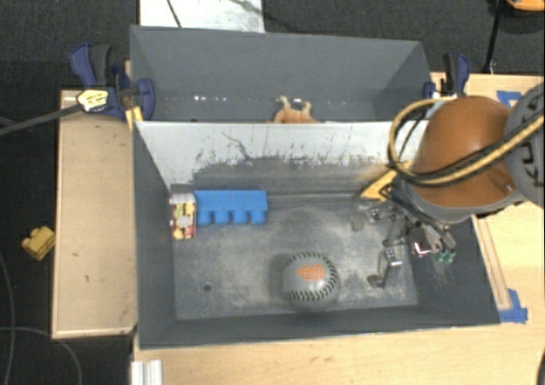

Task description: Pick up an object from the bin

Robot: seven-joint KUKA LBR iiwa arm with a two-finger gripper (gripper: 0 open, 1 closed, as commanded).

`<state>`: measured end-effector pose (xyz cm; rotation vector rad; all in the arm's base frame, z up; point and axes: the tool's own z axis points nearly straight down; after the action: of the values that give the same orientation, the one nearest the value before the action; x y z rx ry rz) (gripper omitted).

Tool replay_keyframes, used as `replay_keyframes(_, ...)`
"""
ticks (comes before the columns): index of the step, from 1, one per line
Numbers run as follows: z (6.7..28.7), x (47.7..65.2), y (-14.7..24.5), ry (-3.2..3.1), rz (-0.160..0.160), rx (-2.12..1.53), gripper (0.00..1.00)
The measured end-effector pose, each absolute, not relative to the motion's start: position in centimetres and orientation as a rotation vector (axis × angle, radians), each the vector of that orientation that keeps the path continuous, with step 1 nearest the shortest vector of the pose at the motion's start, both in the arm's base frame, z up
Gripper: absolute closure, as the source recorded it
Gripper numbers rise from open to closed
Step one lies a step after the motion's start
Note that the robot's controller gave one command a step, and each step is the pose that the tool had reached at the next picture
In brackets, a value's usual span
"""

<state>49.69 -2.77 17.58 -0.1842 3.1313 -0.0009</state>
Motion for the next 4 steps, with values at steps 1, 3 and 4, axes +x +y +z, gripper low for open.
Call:
replay_keyframes(1, 15.7, 49.0, 5.1, 3.139, 0.001, -0.108, 0.00)
replay_keyframes(3, 9.9, 48.6, 6.1, 3.141, 0.004, 0.136, 0.00)
replay_keyframes(4, 7.9, 49.3, 5.1, 3.124, 0.008, 0.082, 1.00)
